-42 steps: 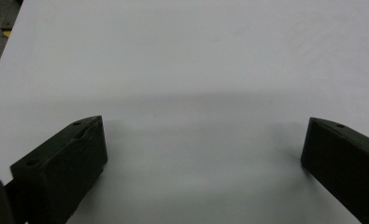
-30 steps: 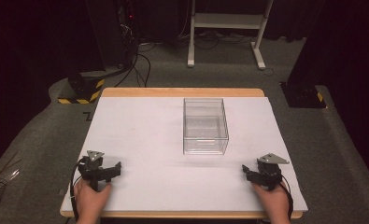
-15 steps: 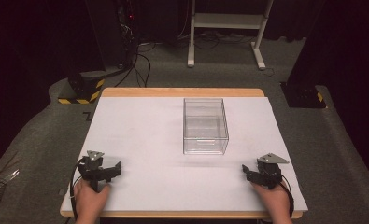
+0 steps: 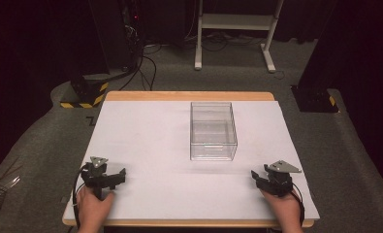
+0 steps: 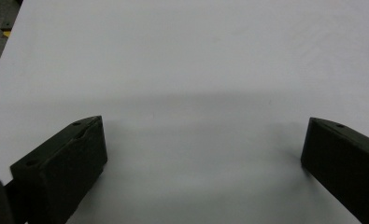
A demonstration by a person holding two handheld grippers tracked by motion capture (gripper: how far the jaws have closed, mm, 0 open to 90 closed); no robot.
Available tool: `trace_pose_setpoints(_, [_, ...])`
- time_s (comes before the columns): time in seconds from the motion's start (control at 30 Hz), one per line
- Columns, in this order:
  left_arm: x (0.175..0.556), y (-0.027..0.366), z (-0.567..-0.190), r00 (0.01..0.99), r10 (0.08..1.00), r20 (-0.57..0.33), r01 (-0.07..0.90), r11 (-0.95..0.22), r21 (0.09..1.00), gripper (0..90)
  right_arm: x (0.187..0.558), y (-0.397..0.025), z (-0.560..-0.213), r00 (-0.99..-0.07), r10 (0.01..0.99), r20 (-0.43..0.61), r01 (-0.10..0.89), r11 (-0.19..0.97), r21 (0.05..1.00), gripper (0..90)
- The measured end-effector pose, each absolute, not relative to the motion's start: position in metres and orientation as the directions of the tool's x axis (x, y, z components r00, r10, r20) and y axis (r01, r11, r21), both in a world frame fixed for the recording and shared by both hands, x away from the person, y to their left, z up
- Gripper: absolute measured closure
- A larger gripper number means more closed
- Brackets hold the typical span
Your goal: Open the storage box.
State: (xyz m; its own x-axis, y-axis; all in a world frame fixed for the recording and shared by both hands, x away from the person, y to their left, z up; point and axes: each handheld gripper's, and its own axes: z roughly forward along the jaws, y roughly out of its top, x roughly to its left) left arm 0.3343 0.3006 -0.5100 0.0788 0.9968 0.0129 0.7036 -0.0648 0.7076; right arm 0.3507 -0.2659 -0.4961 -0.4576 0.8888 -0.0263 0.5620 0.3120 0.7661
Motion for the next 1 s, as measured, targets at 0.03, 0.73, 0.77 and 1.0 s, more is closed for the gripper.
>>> trace_pose_setpoints(0.03, [0.334,0.301,-0.51,0.079,0.997,0.013,0.703,-0.065,0.708,0.4,0.35,-0.265,-0.495,-0.461,0.887,-0.029,0.554,0.313,0.771,41.1])
trace_pose_setpoints(0.73, [0.334,0.301,-0.51,0.079,0.997,0.01,0.703,-0.063,0.708,0.4,0.34,-0.243,-0.487,-0.507,0.861,-0.028,0.498,0.32,0.806,43.4])
trace_pose_setpoints(0.77, [0.334,0.301,-0.51,0.078,0.997,0.011,0.704,-0.063,0.708,0.4,0.339,-0.24,-0.487,-0.518,0.855,-0.029,0.489,0.324,0.81,43.5])
trace_pose_setpoints(1.0, [0.334,0.301,-0.51,0.079,0.997,0.01,0.703,-0.063,0.708,0.3,0.338,-0.233,-0.485,-0.52,0.854,-0.021,0.48,0.313,0.82,43.6])
